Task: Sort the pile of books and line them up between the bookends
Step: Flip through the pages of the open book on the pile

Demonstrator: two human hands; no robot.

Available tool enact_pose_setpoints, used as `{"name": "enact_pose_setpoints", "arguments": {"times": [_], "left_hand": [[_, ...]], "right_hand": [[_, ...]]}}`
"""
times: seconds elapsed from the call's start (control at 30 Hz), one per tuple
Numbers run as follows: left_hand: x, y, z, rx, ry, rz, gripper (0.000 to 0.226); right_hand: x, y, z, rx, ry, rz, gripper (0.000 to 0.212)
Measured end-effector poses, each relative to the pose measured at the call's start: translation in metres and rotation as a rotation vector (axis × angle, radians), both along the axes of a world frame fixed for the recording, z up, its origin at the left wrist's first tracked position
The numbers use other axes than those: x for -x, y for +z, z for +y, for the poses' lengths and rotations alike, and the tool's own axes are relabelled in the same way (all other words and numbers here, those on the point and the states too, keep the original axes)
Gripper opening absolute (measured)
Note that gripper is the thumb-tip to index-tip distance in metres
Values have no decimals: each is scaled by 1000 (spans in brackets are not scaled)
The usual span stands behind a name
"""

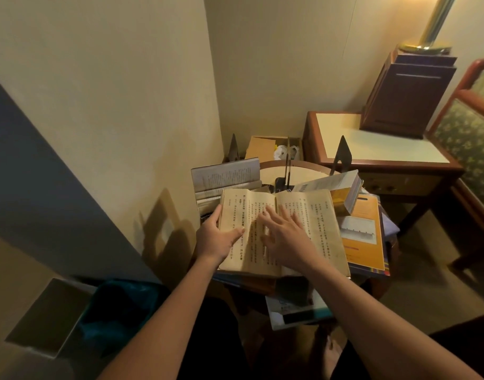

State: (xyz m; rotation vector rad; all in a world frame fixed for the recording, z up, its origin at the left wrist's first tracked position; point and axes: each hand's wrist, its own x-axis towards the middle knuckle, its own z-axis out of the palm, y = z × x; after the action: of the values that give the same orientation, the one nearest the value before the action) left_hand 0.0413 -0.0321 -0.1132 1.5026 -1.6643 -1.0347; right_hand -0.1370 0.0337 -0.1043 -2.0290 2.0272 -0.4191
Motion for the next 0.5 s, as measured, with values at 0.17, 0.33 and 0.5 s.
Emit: {"name": "enact_pose_setpoints", "arguments": {"times": [0.17, 0.33, 0.5], "left_hand": [[3, -16, 4, 198, -55, -407, 74], [11, -19, 7, 646, -354, -656, 52], [28, -7, -20, 525, -402, -874, 49]], "right_hand": [[10, -15, -11, -118, 13, 109, 58], [12, -27, -11, -96, -1, 129, 58], [14, -30, -12, -96, 2, 131, 59]]}}
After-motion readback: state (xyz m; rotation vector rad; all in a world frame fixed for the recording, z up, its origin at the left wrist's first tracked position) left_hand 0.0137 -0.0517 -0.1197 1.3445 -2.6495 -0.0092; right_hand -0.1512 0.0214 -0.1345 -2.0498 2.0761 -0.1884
